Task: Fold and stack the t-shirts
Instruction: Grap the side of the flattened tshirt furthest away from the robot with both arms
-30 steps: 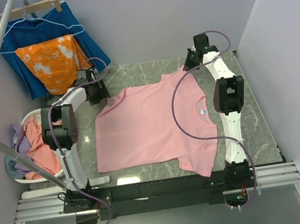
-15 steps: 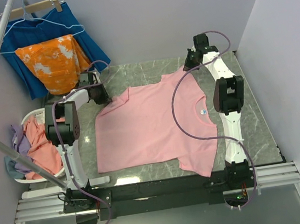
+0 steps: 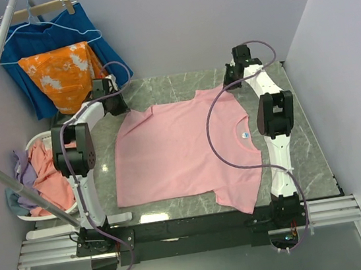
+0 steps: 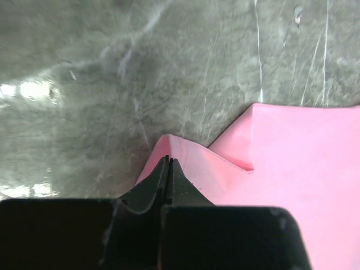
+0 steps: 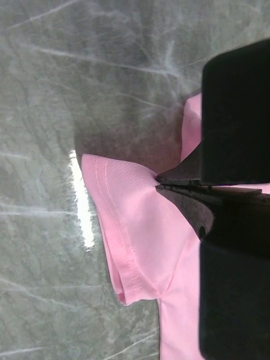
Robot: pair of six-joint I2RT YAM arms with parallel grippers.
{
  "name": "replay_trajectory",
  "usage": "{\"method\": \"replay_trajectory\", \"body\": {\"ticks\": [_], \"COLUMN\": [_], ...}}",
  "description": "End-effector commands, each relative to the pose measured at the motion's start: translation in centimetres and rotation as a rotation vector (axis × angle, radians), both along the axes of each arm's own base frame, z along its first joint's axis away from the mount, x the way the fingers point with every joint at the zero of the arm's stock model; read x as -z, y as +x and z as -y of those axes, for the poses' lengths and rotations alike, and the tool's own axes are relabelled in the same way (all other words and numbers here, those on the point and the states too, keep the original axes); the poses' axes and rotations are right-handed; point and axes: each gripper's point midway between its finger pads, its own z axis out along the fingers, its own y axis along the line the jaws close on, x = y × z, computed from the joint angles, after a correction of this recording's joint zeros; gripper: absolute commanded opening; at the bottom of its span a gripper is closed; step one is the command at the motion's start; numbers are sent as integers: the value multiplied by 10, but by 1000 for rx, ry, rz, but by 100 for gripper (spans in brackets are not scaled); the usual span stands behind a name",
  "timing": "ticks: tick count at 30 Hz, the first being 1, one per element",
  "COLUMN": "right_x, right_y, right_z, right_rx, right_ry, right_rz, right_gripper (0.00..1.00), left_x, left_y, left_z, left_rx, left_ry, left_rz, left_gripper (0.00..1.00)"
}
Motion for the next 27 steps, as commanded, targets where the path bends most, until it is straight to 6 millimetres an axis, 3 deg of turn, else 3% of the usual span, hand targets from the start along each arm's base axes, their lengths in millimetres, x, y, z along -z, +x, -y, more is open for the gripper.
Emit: {"method": "replay_trajectory", "body": {"ticks": [1,4,7,12,18,19,26,27], "right_x": [-59,-55,-58,-71,-81,-74,-72,-81], "right_y": [4,-1,-6,-13,-33,-39,-68,-72], "right_z": [9,9,13,16,15,15,12,10], "right_rx": [-2,-1,7,5,18,18,67,70], "right_ry": [-39,-41,-57,-75,-63,-61,-48,-53], "right_rz": [119,105,113,130,127,106,47,64], "right_gripper": [0,0,0,0,0,0,0,0], "left_x": [-52,-63,-81,-90,-90,-89,-84,-83], "left_y": [17,16,10,-18,-37,-39,-57,-60], "left_z": [-10,-17,-41,-68,-68,-69,-72,-72], "left_rx": [-13,-41,-158,-294,-322,-322,-363,-364], "left_ry": [41,68,134,196,165,167,154,151], "left_rz": [131,181,274,338,327,323,265,255], "left_gripper": [1,1,1,1,1,1,1,1]}}
